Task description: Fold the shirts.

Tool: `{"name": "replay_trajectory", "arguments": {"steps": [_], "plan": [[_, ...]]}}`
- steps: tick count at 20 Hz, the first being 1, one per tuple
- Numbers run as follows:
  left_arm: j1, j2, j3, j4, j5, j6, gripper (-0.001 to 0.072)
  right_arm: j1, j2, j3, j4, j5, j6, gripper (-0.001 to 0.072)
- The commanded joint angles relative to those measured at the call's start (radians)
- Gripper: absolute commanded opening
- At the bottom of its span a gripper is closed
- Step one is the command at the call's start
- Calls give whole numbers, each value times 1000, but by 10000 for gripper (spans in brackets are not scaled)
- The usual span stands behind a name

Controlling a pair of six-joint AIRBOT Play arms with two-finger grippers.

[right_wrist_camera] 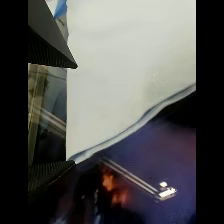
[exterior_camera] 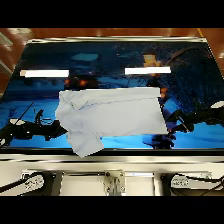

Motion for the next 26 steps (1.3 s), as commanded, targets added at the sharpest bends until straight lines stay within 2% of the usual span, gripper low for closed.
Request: {"name": "replay_trajectory", "arguments": {"steps": [1, 7, 8, 9, 10, 11, 14, 16, 17, 20, 23, 26], "plan": [[-1, 34, 1, -3, -16, 6, 35, 1, -48, -27, -12, -26, -22, 682], [-1, 35, 23, -5, -26, 5, 35, 112, -93, -28, -12, -71, -26, 680], [-1, 35, 38, -5, -31, 5, 35, 135, -100, -27, -12, -75, -26, 549], [-1, 36, 55, -5, -34, 5, 35, 148, -100, -27, -10, -75, -25, 351], [-1, 36, 79, -5, -43, 5, 35, 155, -97, -25, 8, -69, -26, 184], [-1, 37, 112, -4, -56, 6, 35, 154, -87, -24, 47, -57, -39, 58], [-1, 92, 257, -3, -98, 6, 33, 141, 3, 22, 219, -3, -154, 62], [-4, 187, 419, -3, -137, -10, 32, 142, 109, 125, 375, 76, -312, 62], [-8, 246, 528, 3, -161, -2, 32, 142, 170, 195, 437, 106, -352, 62], [0, 416, 883, 73, -111, -2, 33, 142, 383, 477, 435, 38, -350, 62], [19, 522, 1192, 199, 19, -89, 33, 142, 587, 673, 354, -201, -339, 62], [19, 563, 1376, 244, 36, -131, 34, 142, 754, 746, 212, -350, -261, 62]]}}
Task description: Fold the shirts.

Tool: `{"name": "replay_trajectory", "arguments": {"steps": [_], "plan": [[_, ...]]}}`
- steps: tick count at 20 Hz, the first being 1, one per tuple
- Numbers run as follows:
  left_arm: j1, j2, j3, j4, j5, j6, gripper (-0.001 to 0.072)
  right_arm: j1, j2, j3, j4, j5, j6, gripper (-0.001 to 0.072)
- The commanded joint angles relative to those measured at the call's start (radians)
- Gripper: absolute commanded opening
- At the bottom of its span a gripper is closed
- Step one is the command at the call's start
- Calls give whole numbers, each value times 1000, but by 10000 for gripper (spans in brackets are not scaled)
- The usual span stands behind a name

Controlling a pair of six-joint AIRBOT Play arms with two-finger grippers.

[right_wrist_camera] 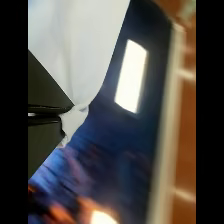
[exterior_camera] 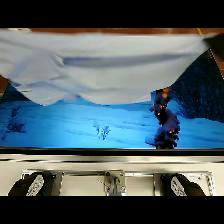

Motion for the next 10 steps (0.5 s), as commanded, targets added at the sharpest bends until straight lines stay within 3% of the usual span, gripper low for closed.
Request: {"name": "replay_trajectory", "arguments": {"steps": [1, 5, 10], "plan": [[5, 73, 243, 78, 30, -66, 34, 0, 201, 117, -160, -178, 85, 62], [5, 118, 287, 93, -152, -117, 34, 0, 328, 120, -352, -115, 235, 62], [5, 147, 287, 142, -406, -132, 34, 0, 394, 120, -457, 149, 245, 62]]}}
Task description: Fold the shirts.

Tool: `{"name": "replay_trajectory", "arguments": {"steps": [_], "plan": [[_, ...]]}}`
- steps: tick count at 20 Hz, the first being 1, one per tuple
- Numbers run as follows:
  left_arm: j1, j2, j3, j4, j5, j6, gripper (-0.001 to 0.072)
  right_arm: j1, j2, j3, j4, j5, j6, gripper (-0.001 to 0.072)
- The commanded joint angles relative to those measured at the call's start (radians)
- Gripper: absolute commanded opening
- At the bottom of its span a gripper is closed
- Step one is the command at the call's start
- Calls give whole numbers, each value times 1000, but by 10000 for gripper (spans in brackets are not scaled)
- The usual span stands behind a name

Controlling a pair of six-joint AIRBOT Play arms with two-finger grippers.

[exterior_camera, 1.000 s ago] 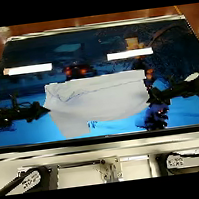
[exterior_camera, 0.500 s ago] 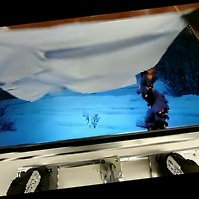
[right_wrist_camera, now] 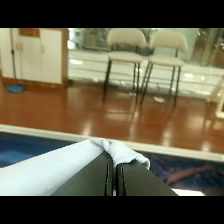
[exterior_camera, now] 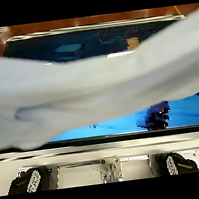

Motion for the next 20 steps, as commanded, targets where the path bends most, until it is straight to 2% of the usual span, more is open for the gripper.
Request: {"name": "replay_trajectory", "arguments": {"steps": [1, 5, 9, 12, 14, 16, 18, 20], "plan": [[0, 19, 13, 32, -217, -54, 33, 0, 42, 5, -101, 203, 32, 62], [0, 5, 1, 97, -324, -56, 33, 1, 12, 2, -261, 428, 89, 62], [0, -47, -181, 72, -355, -31, 34, 1, -123, -28, -195, 579, 119, 62], [-1, -105, -399, 66, -322, 19, 34, 1, -245, -217, -155, 609, 130, 61], [-3, -169, -529, 64, -206, 39, 34, 6, -332, -365, -153, 460, 128, 61], [-19, -271, -604, 32, -13, 122, 35, 75, -458, -438, -147, 182, 73, 61], [-47, -414, -612, -30, 123, 192, 34, 197, -595, -438, -146, -114, 6, 61], [-77, -546, -612, -80, 222, 208, 35, 289, -712, -438, -145, -414, 36, 62]]}}
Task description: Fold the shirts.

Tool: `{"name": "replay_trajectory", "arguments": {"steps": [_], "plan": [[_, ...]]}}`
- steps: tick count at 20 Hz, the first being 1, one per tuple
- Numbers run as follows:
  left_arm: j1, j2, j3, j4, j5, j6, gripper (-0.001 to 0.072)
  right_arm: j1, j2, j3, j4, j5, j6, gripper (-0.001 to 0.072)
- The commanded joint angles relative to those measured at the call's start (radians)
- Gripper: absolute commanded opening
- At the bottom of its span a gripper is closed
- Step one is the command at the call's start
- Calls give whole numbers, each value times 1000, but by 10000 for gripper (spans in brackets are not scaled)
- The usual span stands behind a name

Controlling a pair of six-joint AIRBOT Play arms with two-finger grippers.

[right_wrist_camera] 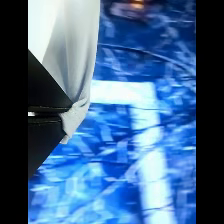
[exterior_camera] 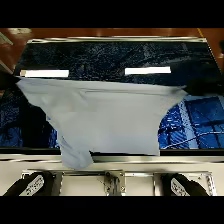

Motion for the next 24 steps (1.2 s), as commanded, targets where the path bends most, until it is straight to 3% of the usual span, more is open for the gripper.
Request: {"name": "replay_trajectory", "arguments": {"steps": [1, 3, 5, 9, 14, 18, 20, 24], "plan": [[-46, -222, -40, -89, 238, 71, 35, 148, -212, -34, 9, -581, 42, 62], [-67, -319, -40, -89, 319, 71, 35, 187, -304, -34, 10, -812, 139, 62], [-86, -397, -40, -89, 415, 71, 35, 208, -380, -34, 11, -935, 167, 61], [-135, -517, -40, -89, 593, 71, 35, 203, -493, -34, 12, -954, 167, 62], [-184, -637, -40, -89, 626, 71, 35, 205, -576, -34, 19, -887, 228, 62], [-192, -659, -40, -63, 588, 71, 34, 198, -595, -34, 11, -818, 238, 62], [-190, -646, -29, 27, 478, 59, 33, 180, -586, -34, 9, -760, 237, 62], [-190, -657, -16, 226, 195, -62, 33, 148, -583, -34, 9, -513, 238, 62]]}}
